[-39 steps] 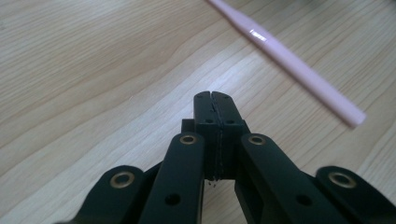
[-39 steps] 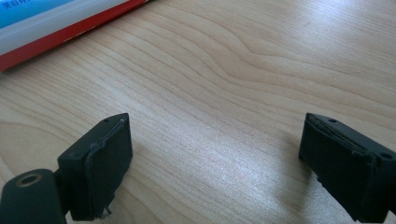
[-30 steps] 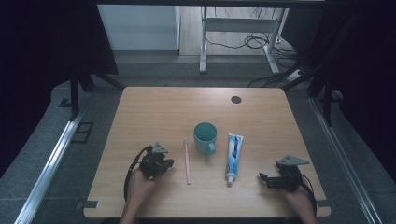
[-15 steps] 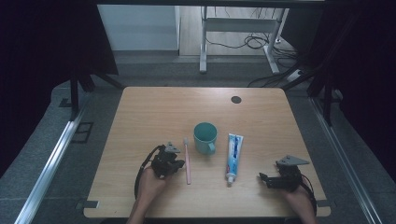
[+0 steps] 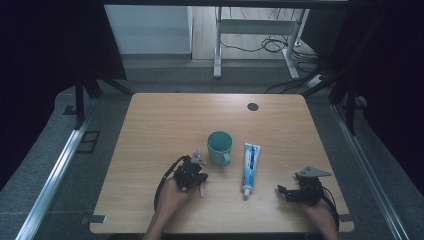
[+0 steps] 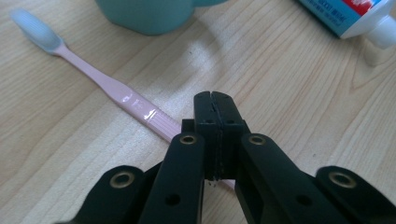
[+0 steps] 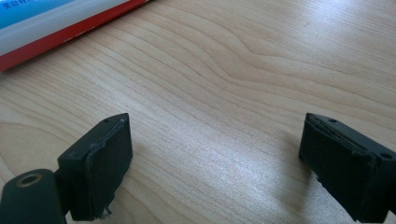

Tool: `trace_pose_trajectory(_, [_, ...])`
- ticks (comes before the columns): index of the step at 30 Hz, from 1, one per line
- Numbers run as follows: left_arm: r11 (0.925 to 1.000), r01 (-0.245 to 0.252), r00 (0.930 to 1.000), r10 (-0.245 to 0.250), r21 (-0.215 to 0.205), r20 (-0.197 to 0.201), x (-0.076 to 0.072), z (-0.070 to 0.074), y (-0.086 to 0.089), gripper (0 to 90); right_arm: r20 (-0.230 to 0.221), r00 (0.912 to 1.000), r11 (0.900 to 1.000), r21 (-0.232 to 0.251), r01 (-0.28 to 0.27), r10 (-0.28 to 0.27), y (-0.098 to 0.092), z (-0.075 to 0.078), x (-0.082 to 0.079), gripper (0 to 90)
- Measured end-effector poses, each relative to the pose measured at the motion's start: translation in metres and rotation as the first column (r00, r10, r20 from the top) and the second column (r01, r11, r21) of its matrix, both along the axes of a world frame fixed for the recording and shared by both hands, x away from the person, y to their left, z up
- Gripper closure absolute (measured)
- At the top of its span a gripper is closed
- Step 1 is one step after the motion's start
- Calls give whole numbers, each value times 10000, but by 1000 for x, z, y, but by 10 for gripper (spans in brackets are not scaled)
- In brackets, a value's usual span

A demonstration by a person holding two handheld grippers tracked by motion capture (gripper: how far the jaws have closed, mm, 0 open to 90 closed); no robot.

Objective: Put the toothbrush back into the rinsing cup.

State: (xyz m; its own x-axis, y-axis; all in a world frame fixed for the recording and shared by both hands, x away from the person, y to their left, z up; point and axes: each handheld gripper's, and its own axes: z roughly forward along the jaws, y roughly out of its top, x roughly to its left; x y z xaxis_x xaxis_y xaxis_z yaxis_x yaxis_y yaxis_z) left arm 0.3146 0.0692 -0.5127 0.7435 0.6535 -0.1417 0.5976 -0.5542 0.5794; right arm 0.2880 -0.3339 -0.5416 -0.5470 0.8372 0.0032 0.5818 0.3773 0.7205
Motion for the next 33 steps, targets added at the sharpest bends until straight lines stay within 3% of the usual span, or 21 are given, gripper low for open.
trace_pose_trajectory(13, [9995,-242,9996,246,199,-171,0,-5,6,895,3,10000,10000,-4,-2,2,0,0,0,94])
trace_pose_trajectory(33, [9929,-1123,9928,1137,380,-370,4,-8,41,894,6,10000,10000,-3,-1,1,0,0,0,94])
